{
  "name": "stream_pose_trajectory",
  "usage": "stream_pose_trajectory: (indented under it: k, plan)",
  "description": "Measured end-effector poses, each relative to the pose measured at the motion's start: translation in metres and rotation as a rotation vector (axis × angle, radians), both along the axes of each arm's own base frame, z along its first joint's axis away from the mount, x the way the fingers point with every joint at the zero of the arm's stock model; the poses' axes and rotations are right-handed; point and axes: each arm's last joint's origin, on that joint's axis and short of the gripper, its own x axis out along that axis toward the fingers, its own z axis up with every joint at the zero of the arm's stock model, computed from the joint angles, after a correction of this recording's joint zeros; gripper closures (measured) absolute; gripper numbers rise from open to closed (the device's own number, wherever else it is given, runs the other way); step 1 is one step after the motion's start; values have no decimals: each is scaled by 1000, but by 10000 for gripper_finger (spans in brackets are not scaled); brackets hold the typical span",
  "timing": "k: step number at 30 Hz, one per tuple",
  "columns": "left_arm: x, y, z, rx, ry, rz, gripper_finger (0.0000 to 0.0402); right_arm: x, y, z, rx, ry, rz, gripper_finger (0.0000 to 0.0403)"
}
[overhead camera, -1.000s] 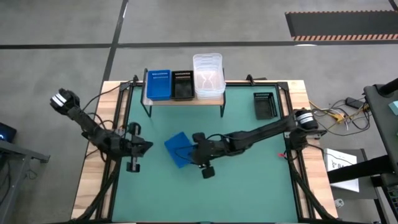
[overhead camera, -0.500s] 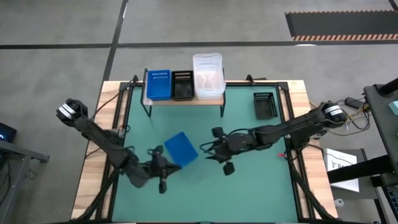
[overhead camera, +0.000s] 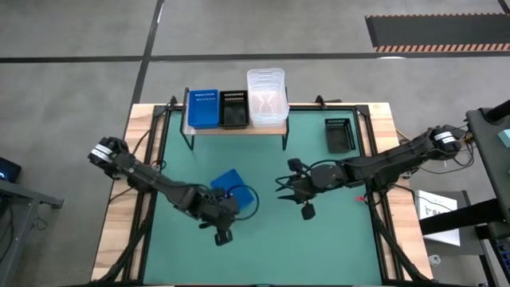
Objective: Stack baskets on shelf by color
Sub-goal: Stack the blue transparent bin on the other blue bins on the shelf
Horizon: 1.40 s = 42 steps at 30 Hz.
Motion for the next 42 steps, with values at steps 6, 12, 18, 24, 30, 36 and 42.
stream_pose_trajectory:
  k: [6, 12, 18, 24, 30, 36, 42]
  plan:
    - [1, 10, 0, 90, -11, -34, 338, -3, -1, 0, 5, -2, -2, 313]
    - [18, 9, -20, 232, -84, 29, 256, -3, -1, -1, 5, 1, -2, 307]
    - [32, 10, -50, 283, -31, 96, 230, -4, -1, -2, 6, 4, -3, 313]
    - [35, 10, -62, 271, -3, 135, 257, -4, -1, -2, 13, 6, -6, 311]
    - [33, 10, -57, 267, -9, 128, 385, -4, -1, -2, 19, 7, -9, 308]
    - [11, 0, -10, 336, -76, -76, 398, -6, -1, -6, 9, 52, -10, 315]
    - [-32, 5, 73, 546, -225, -418, 400, -6, -1, -7, 5, 55, -9, 321]
